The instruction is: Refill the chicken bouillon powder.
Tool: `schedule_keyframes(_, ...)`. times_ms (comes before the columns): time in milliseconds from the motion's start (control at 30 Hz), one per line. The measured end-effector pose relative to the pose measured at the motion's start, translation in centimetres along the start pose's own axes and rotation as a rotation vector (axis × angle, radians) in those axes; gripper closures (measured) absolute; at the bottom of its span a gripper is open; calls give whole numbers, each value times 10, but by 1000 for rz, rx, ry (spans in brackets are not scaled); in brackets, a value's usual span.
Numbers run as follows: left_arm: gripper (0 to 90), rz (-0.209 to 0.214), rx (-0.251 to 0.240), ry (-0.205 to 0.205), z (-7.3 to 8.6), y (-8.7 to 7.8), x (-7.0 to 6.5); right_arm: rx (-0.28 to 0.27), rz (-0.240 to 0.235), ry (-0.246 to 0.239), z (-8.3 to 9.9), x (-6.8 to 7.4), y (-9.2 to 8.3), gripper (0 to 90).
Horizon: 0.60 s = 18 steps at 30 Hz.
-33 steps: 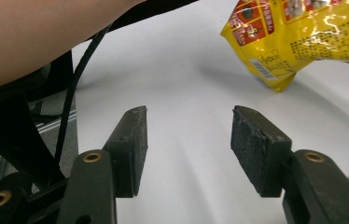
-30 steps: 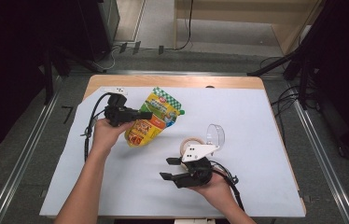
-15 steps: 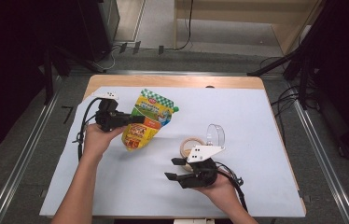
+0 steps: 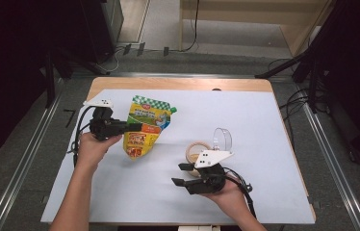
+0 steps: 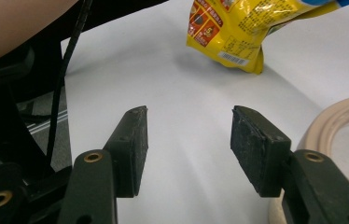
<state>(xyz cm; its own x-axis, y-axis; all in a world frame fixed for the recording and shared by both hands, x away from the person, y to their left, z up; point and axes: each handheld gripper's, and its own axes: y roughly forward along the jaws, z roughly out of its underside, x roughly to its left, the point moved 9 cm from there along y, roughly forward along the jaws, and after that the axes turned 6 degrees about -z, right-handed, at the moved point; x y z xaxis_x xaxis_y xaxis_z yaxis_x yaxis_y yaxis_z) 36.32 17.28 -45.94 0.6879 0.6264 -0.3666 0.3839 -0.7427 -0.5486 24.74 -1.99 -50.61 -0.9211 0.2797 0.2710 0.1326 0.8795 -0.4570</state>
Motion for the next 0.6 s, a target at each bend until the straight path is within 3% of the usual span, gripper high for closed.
schedule_keyframes(300,842,-16,0,-24,5,-9,5,2,10,-19,-3,-2,-2,481)
schedule_keyframes(600,813,-18,-14,-24,7,-17,7,24,4,-32,-1,0,2,479)
